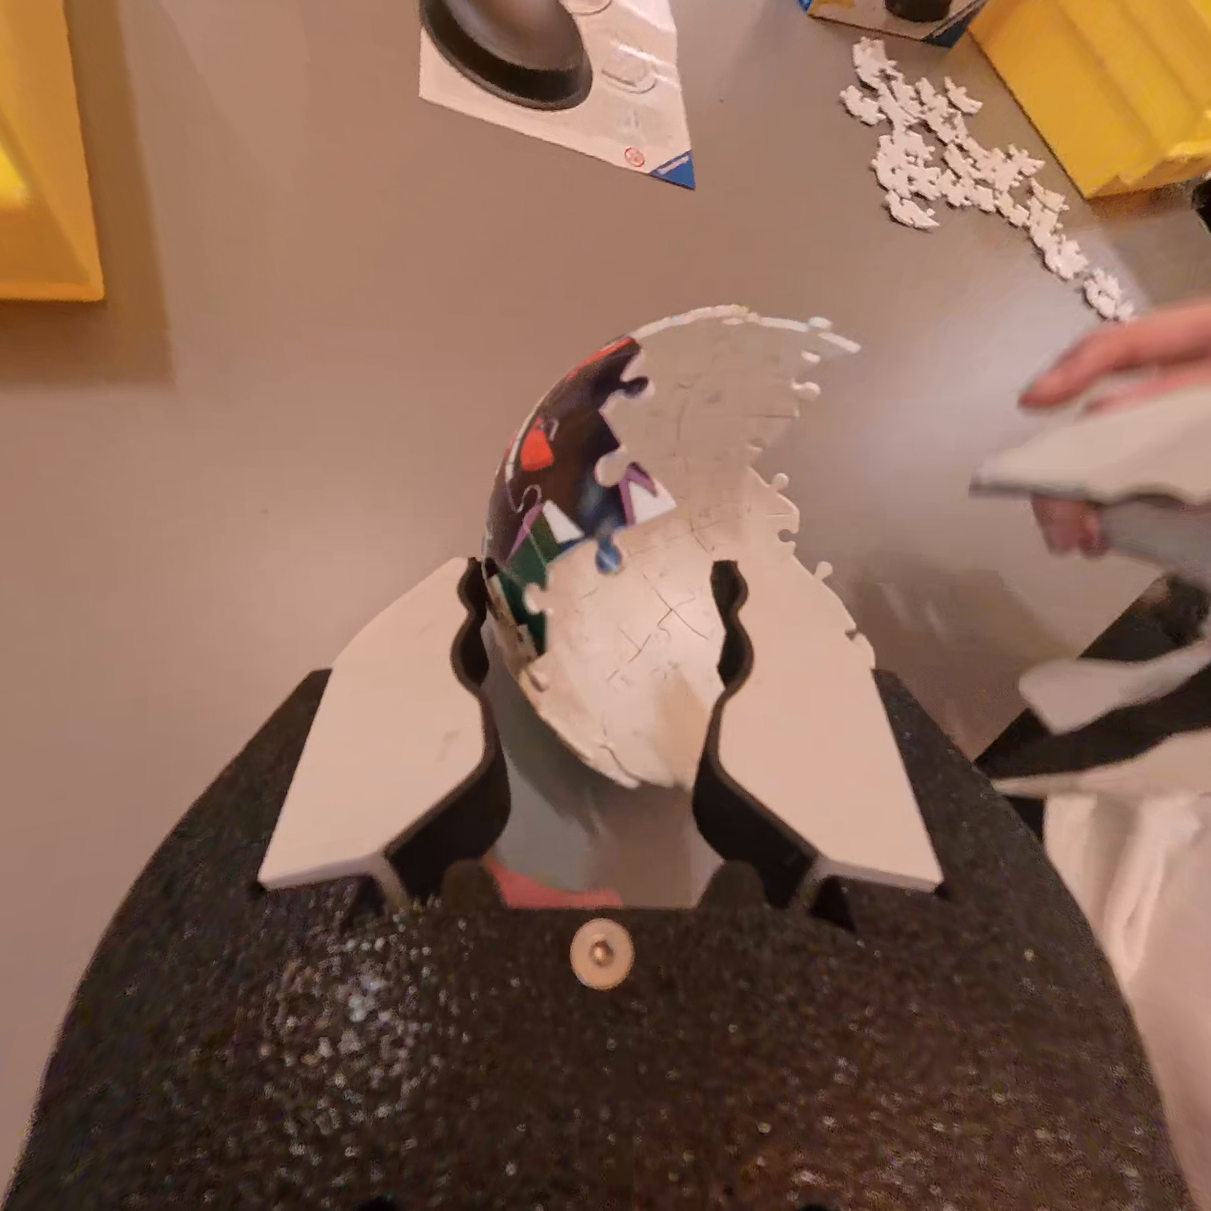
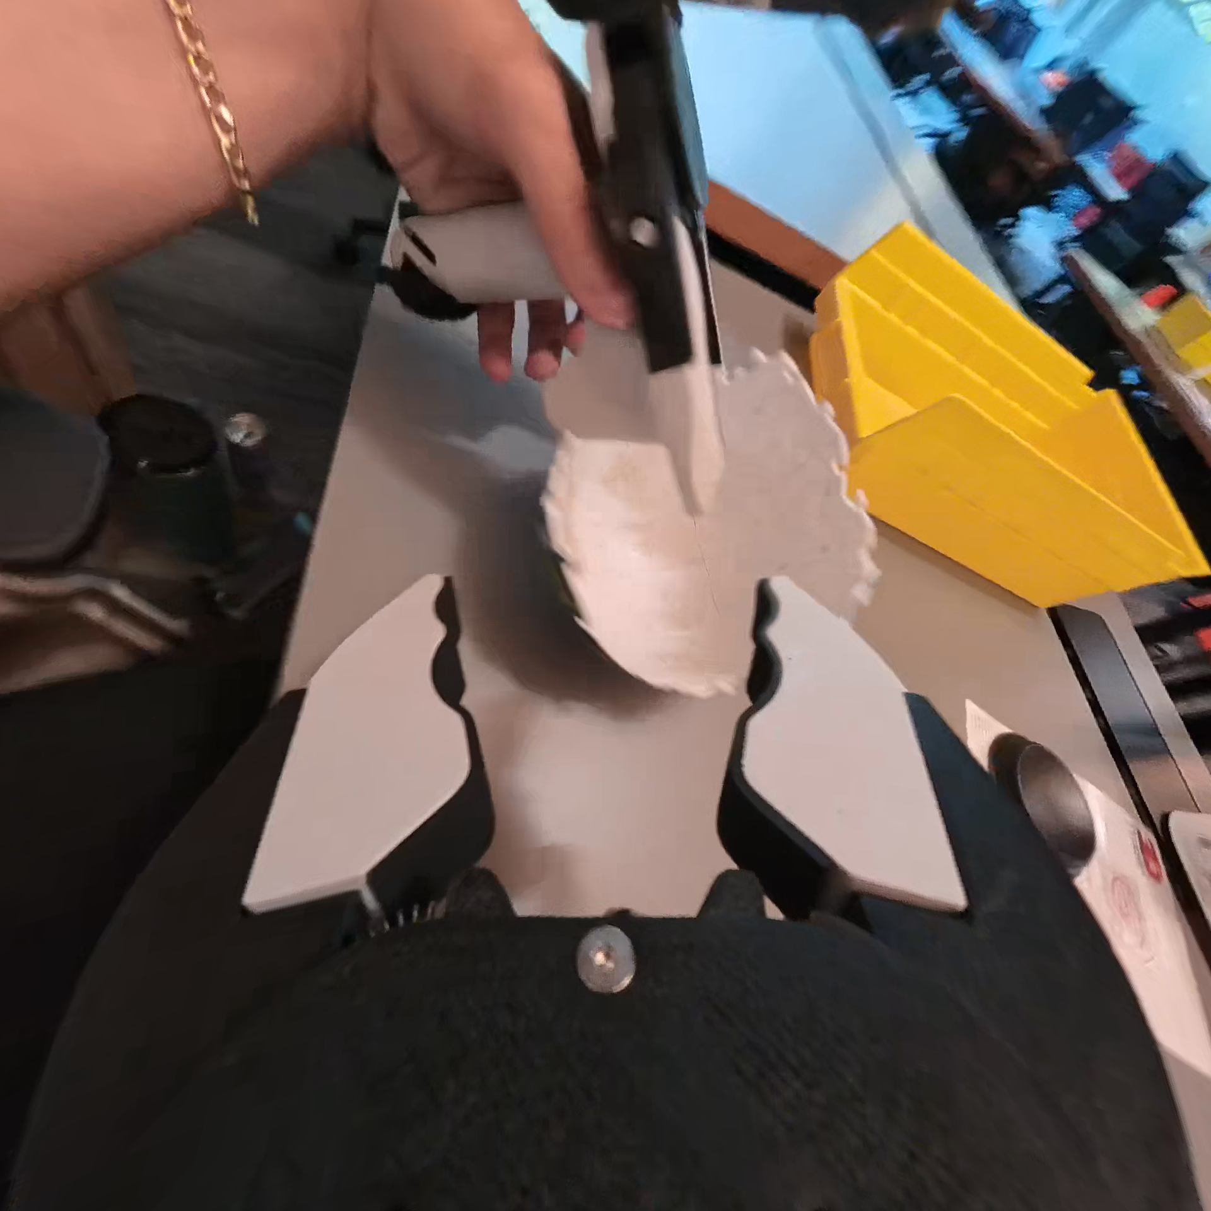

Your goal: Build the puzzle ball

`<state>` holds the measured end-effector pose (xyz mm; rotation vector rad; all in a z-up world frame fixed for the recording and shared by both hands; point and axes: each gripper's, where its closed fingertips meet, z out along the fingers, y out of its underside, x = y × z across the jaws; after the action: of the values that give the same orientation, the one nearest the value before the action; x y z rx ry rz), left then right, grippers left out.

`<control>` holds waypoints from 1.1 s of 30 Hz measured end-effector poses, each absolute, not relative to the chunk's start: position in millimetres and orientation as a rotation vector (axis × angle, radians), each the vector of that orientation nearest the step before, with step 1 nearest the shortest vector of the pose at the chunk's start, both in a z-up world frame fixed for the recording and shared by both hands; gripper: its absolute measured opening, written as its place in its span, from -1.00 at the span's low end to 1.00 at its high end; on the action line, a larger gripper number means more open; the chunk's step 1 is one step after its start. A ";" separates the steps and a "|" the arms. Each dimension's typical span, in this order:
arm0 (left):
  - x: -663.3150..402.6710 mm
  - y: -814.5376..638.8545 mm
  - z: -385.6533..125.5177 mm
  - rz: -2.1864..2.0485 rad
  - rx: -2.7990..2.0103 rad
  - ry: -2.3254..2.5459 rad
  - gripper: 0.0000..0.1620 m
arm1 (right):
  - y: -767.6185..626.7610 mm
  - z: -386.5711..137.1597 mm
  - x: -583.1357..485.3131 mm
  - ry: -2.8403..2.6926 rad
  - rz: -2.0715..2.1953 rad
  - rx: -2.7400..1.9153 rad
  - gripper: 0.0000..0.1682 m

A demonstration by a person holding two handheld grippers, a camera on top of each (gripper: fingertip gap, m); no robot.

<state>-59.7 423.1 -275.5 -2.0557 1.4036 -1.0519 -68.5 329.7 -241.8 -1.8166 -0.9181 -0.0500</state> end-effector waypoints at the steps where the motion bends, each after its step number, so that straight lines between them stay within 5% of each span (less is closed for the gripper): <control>1: -59.7 421.3 -275.8 -1.054 -2.090 1.397 -0.18 | 329.3 -243.6 -76.8 -0.902 -0.052 -1.805 -0.03; 15: -61.2 419.1 -279.0 -1.007 -2.147 1.406 -0.22 | 377.1 -247.4 -58.5 -0.922 -0.065 -1.874 -0.62; 33: -58.8 418.4 -279.8 -1.038 -2.161 1.396 -0.32 | 354.1 -265.5 -73.9 -1.306 0.320 -2.214 -0.57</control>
<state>-58.8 418.4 -279.8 -2.1610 1.3959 -1.0375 -73.9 354.1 -265.5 -2.2139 -1.3061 0.3201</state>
